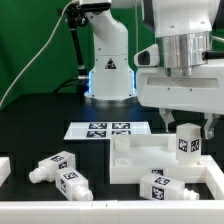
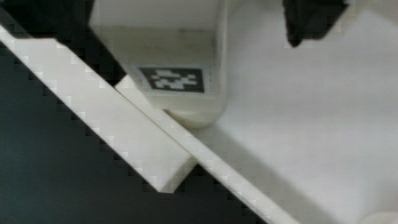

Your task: Assemble one leg

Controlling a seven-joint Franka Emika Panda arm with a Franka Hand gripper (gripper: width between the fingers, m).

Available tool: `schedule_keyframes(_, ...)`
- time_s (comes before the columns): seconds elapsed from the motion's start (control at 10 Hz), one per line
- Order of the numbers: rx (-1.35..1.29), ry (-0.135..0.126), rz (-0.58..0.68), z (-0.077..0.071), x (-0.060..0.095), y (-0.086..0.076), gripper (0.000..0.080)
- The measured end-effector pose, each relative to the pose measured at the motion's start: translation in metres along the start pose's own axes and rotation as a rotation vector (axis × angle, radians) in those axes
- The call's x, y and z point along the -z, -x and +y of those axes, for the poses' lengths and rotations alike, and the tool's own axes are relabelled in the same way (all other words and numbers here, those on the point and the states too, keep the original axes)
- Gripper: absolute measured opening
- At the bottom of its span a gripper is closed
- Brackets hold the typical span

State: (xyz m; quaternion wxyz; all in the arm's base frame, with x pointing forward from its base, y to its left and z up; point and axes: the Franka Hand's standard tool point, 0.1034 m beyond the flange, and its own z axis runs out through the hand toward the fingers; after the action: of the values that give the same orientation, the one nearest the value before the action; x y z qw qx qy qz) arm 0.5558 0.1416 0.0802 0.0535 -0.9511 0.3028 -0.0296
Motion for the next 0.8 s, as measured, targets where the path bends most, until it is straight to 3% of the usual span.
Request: schedule_keyframes(0.8,0.748,0.027,-0.009,-0.0009,-0.0028,0.0002,0.0649)
